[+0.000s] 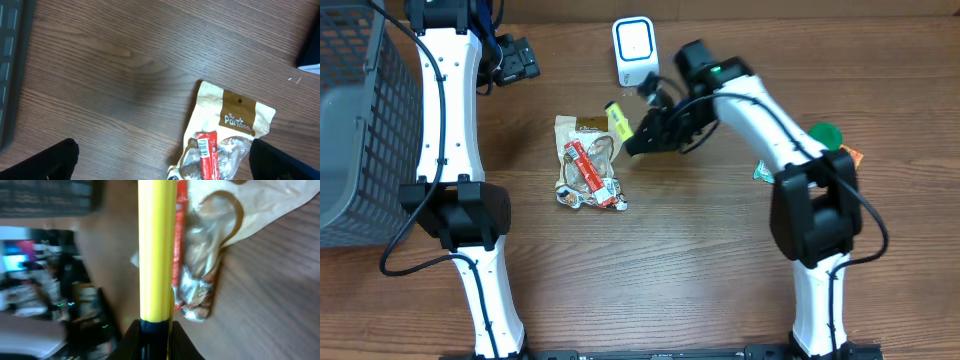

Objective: Scan the item barcode
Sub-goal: 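Pull the yellow bar out of the bag and lift it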

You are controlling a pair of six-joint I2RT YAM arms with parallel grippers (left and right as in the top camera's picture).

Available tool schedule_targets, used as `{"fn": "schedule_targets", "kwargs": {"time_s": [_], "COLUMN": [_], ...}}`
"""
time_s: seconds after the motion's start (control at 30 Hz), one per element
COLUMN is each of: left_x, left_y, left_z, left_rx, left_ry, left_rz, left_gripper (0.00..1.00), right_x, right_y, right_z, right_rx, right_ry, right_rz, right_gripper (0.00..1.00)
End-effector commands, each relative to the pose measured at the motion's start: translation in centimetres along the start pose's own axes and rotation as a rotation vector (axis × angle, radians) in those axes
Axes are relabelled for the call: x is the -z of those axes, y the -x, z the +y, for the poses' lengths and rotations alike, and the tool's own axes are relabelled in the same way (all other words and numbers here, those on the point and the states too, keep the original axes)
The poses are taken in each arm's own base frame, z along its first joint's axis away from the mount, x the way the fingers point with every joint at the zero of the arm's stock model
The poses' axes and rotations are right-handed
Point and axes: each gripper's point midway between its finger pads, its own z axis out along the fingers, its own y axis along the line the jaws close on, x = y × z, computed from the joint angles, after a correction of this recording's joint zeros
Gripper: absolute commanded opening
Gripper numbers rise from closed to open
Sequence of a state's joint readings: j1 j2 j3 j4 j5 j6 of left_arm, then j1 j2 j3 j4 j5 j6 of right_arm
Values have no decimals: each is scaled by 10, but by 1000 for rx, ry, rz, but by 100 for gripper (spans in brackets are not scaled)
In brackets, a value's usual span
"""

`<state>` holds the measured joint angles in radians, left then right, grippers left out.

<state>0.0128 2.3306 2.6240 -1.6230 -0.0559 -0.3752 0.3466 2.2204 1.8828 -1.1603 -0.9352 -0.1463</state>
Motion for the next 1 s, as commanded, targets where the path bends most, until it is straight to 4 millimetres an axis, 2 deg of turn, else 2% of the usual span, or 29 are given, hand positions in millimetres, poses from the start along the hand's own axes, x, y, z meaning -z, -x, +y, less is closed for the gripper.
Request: {"fn": "schedule_targets", "kwargs": {"time_s": [0.0, 0.1, 0.23, 0.47, 0.7, 0.97], "left_x": [-3, -3, -3, -3, -3, -3], "left_y": [-1, -1, -1, -1, -1, -1], "left_z": [-4, -4, -4, -4, -4, -4], "left_rx": [7, 7, 7, 7, 7, 7], "left_ry": [-4, -4, -4, -4, -4, -4], "left_rz": [5, 5, 5, 5, 5, 5], "left_gripper": [100, 100, 100, 100, 100, 100], "right_x": [37, 50, 58, 68, 75, 78], "right_y": [8, 0, -16, -49, -58, -60], "right_z": [42, 40, 41, 65, 67, 72], "right_rx": [188, 243, 314, 459, 499, 498], "right_ry": [181, 206, 214, 250, 174, 162], "right_rz": [-86, -95, -75, -17, 24, 23], "right_gripper": [4, 4, 4, 4, 4, 4]}}
